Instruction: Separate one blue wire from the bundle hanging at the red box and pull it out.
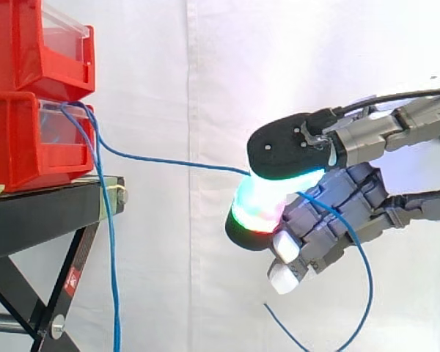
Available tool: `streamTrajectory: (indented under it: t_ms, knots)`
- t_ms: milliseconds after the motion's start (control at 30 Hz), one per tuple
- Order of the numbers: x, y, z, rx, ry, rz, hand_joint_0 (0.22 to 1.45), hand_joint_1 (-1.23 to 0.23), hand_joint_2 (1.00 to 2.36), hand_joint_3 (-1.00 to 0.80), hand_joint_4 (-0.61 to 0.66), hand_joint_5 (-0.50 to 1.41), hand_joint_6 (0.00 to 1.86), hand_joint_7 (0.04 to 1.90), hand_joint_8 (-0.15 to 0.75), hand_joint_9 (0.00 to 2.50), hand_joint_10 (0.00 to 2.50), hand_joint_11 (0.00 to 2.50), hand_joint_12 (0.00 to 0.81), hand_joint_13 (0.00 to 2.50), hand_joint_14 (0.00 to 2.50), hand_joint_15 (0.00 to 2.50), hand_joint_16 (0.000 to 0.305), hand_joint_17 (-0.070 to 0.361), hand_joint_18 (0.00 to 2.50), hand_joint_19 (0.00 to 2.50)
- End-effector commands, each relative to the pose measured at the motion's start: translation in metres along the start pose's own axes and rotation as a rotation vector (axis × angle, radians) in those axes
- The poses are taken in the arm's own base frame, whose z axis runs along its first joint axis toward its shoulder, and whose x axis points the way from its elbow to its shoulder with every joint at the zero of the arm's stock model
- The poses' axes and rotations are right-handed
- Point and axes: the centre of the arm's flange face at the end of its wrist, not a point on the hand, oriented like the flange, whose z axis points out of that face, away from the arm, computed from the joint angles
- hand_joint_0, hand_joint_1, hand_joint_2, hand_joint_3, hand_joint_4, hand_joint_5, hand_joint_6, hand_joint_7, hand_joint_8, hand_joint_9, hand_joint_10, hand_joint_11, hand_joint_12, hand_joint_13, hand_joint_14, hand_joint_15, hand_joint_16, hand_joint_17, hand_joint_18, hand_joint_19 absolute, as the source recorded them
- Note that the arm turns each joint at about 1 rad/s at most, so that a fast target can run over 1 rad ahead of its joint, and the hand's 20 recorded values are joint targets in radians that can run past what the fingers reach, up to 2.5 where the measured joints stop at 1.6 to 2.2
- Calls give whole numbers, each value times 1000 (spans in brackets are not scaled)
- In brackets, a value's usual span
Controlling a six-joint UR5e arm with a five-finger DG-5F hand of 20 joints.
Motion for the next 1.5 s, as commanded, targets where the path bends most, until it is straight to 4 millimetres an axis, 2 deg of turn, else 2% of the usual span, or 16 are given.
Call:
streamTrajectory:
  t_ms: [0, 267, 467, 533, 767, 1467]
  knots:
    - [0, 0, 0, -1, -1, 1, 607, -763, 1026, 61, -86, -134, 764, 1236, 302, 650, 17, 1257, 362, 368, 16, 469, 48, 108, 361, 573]
    - [0, 0, 0, -2, -1, 1, 607, -764, 1026, 63, -84, -134, 767, 1238, 292, 674, 11, 1520, 358, 384, 18, 490, 47, 106, 368, 571]
    - [1, 1, 0, -3, 0, 0, 607, -762, 1025, 67, -85, -135, 772, 1228, 269, 652, 0, 1840, 357, 392, 17, 497, 47, 105, 372, 573]
    - [1, 1, 0, -3, 0, 0, 607, -761, 1026, 67, -79, -135, 775, 1224, 277, 609, 115, 1823, 353, 392, 17, 500, 46, 104, 366, 570]
    - [1, 1, 0, -3, 0, 0, 609, -757, 1024, 61, -76, -138, 780, 1215, 281, 598, 242, 1787, 352, 391, 17, 505, 46, 104, 367, 568]
    - [0, 0, 0, -2, -1, 1, 608, -751, 1025, 54, -74, -140, 780, 1217, 264, 572, 324, 1813, 347, 389, 18, 505, 45, 102, 362, 580]
